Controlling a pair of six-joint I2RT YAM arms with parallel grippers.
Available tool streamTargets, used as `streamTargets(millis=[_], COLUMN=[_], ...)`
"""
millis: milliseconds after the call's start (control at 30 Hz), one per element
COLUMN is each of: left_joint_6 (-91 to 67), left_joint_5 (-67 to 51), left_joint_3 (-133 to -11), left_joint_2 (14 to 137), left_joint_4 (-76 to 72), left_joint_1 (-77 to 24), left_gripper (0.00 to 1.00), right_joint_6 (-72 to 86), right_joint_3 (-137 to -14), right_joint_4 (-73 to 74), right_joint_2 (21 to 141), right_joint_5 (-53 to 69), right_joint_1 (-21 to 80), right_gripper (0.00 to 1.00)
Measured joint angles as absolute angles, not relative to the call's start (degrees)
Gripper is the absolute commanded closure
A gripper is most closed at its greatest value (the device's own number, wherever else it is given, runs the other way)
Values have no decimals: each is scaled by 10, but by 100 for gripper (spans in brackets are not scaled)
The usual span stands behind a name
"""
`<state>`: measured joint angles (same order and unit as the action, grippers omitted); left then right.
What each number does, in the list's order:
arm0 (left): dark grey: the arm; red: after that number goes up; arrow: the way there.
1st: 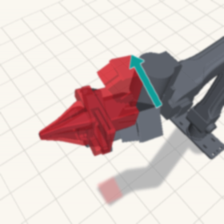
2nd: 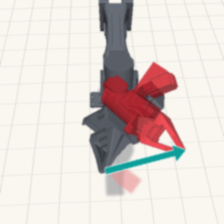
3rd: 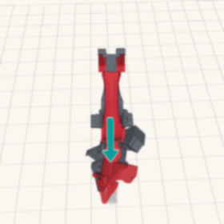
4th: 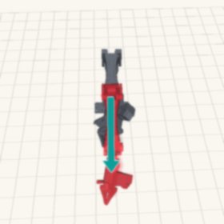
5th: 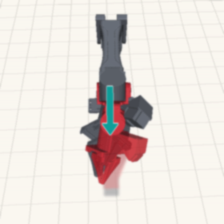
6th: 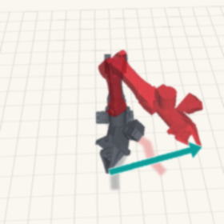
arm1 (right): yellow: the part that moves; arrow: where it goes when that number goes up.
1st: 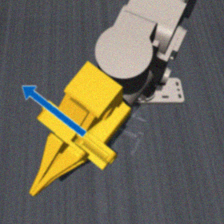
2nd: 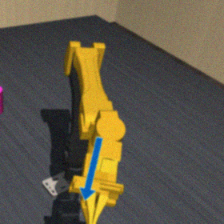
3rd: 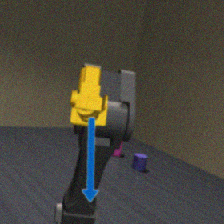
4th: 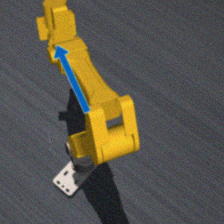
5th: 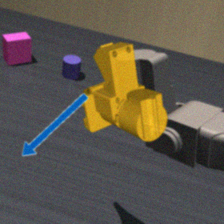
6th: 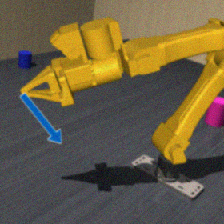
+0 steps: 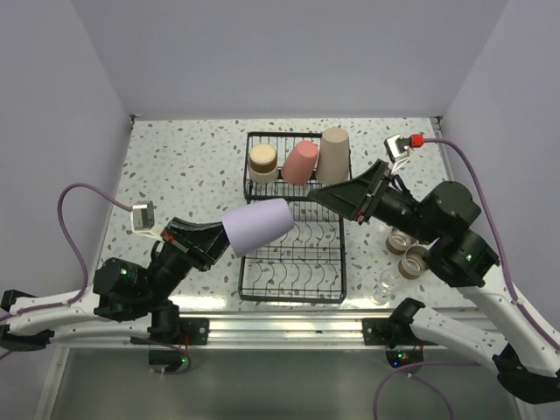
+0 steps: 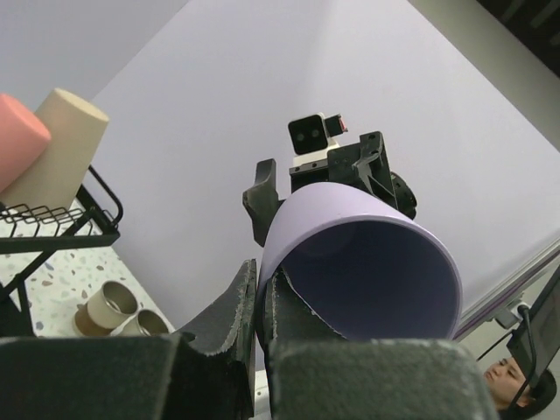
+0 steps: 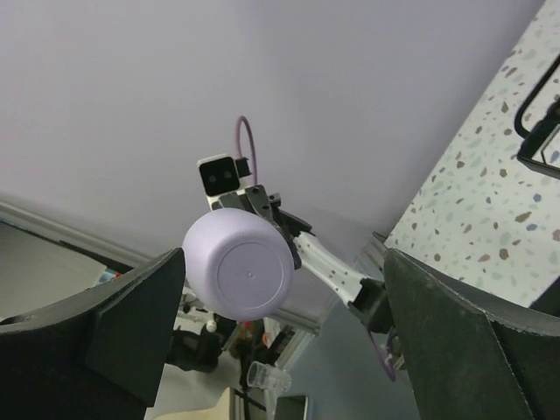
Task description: Load the cups into the dish rack
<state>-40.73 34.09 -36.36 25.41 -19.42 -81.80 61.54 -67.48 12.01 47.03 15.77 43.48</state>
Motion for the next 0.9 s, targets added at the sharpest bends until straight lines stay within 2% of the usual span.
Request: streamTargets(millis=[333, 900], left_joint_6=[-382, -363], left_joint_5=[334, 344], left_joint_3=[-360, -339], left_joint_2=[304, 363], left_joint_4=[-279, -398], left_joint_1=[-818, -815], left_gripper=[100, 100], right_joint_6=[647, 655], right_joint_3=[-685, -701], right_joint_4=[57, 51], right_joint_2=[505, 520], right_joint_5=[176, 193], right_joint_1=[435, 473], right_gripper=[2, 2])
